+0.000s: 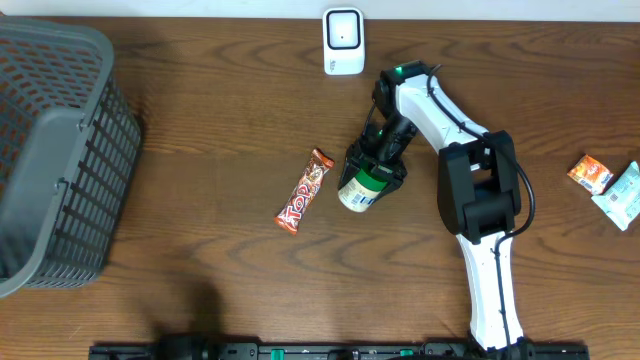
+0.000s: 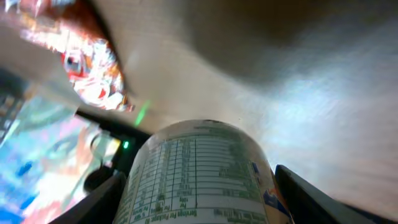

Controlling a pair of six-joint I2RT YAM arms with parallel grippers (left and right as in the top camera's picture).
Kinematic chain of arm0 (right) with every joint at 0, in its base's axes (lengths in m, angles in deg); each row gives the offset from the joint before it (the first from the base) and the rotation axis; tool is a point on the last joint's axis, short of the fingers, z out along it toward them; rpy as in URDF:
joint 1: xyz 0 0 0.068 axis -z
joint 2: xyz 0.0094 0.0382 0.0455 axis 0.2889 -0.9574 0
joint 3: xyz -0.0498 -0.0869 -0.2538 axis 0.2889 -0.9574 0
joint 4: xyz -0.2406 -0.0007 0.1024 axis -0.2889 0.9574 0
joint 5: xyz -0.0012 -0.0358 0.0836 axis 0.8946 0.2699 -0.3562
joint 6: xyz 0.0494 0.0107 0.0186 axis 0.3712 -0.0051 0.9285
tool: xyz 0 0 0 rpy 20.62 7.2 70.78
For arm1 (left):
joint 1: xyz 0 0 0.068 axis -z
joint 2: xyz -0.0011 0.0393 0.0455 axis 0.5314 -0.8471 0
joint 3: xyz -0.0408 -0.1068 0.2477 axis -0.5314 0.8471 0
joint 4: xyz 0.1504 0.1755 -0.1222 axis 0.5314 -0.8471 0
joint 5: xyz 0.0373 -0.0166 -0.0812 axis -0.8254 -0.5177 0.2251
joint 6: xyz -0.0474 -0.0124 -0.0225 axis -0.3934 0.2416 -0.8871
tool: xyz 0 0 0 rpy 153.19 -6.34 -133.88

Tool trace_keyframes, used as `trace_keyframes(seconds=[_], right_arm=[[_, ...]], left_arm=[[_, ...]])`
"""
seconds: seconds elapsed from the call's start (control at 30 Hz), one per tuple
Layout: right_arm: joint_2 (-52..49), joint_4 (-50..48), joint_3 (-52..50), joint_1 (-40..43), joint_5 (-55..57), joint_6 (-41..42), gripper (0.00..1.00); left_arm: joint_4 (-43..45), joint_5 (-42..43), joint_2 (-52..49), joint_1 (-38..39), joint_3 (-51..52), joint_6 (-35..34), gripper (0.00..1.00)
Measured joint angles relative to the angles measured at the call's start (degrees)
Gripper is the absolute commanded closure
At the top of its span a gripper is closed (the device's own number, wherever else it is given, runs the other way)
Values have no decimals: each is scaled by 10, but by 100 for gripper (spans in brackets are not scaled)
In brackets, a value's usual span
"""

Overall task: Scan the item barcode
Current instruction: 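Raise the bottle up to the white scanner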

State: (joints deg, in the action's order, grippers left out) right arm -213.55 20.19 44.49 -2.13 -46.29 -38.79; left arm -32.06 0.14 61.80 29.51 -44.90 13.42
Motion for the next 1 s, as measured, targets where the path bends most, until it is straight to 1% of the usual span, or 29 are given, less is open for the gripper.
trace_keyframes(seconds=[0.13,0.17,0.27,0.47,0.6,0.67,0.77,0.87,1.0], right_arm=[[0,26,0,0,-18,-26,50],[0,33,0,0,-20,-31,51],[0,38,0,-1,-26,-42,51],[0,36,0,-1,-28,-51,52],[0,7,0,-1,-48,-52,54],[0,-18,0,-1,-83,-55,54],[0,-48,0,-2,-173,-73,53],[-1,-54,9,-12,-283,-103,53],[-3,-55,56,-40,-373,-138,55]], left_arm=[[0,0,0,0,0,0,14],[0,0,0,0,0,0,14],[0,0,0,0,0,0,14],[0,0,0,0,0,0,14],[0,0,0,0,0,0,14],[0,0,0,0,0,0,14],[0,0,0,0,0,0,14],[0,0,0,0,0,0,14],[0,0,0,0,0,0,14]])
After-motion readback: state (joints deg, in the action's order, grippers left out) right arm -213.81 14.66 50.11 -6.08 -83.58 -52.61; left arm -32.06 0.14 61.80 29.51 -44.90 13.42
